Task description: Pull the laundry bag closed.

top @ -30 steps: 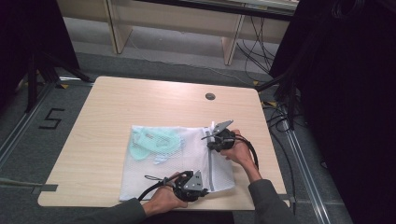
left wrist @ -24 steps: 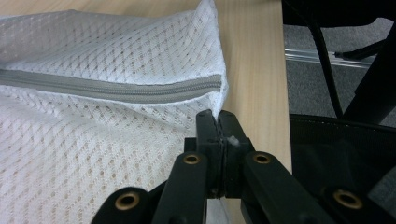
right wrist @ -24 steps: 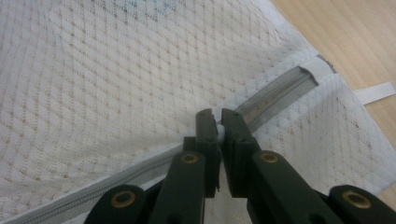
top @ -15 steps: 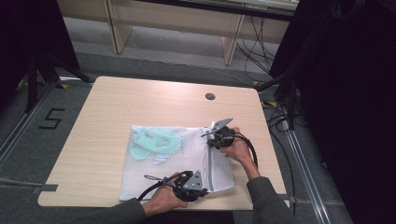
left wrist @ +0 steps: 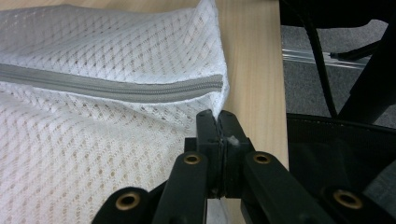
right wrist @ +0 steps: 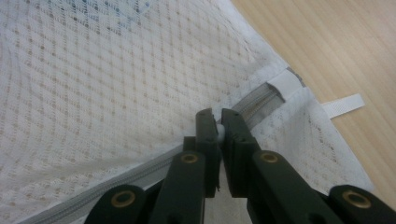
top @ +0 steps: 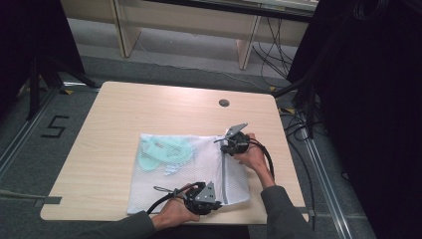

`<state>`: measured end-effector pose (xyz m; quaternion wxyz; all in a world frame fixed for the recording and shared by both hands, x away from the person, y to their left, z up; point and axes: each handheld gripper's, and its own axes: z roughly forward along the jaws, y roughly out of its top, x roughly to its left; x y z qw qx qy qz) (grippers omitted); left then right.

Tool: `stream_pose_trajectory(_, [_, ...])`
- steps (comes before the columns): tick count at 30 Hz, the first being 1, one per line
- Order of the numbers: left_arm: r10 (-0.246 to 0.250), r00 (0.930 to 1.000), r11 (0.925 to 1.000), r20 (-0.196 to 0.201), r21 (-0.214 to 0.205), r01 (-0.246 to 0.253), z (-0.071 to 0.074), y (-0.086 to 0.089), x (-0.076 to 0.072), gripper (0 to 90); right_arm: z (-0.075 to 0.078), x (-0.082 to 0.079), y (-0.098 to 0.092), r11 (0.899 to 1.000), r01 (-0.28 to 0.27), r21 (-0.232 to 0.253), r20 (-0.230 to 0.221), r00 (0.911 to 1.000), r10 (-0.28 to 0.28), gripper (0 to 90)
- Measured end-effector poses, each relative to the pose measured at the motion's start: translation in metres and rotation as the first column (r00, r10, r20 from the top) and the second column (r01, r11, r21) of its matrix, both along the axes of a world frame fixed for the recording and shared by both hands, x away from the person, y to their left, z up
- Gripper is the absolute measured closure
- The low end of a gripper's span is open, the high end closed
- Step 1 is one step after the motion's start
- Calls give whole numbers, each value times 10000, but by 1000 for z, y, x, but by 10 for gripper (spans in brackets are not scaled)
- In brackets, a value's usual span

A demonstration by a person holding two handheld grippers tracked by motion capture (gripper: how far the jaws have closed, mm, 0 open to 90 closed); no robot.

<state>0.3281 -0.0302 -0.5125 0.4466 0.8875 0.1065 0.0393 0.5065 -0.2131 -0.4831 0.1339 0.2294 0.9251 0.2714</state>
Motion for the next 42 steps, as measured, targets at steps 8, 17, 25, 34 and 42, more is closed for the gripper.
stream_pose_trajectory(8, [-51, 10000, 10000, 5, 75, 51, 0, 1, 1, 889, 0, 3, 2, 9999, 147, 78, -40, 9999, -147, 866])
stream_pose_trajectory(17, [-62, 9998, 10000, -165, 43, 63, 0, 2, 1, 889, 0, 8, -1, 9998, 123, 153, 92, 9999, -124, 866])
stream_pose_trajectory(25, [-40, 9997, 10000, -230, -61, 39, 1, 2, 0, 889, -1, 13, 0, 9995, 224, 225, 94, 9997, -226, 866])
stream_pose_trajectory(34, [-86, 9996, 10000, -269, -45, 85, 2, 2, 0, 890, -3, 20, 2, 9996, 265, 75, 134, 9996, -266, 867])
stream_pose_trajectory(42, [-128, 9993, 9999, -351, -72, 126, 2, 2, -2, 890, -3, 23, -1, 9987, 491, 123, 124, 9987, -492, 866])
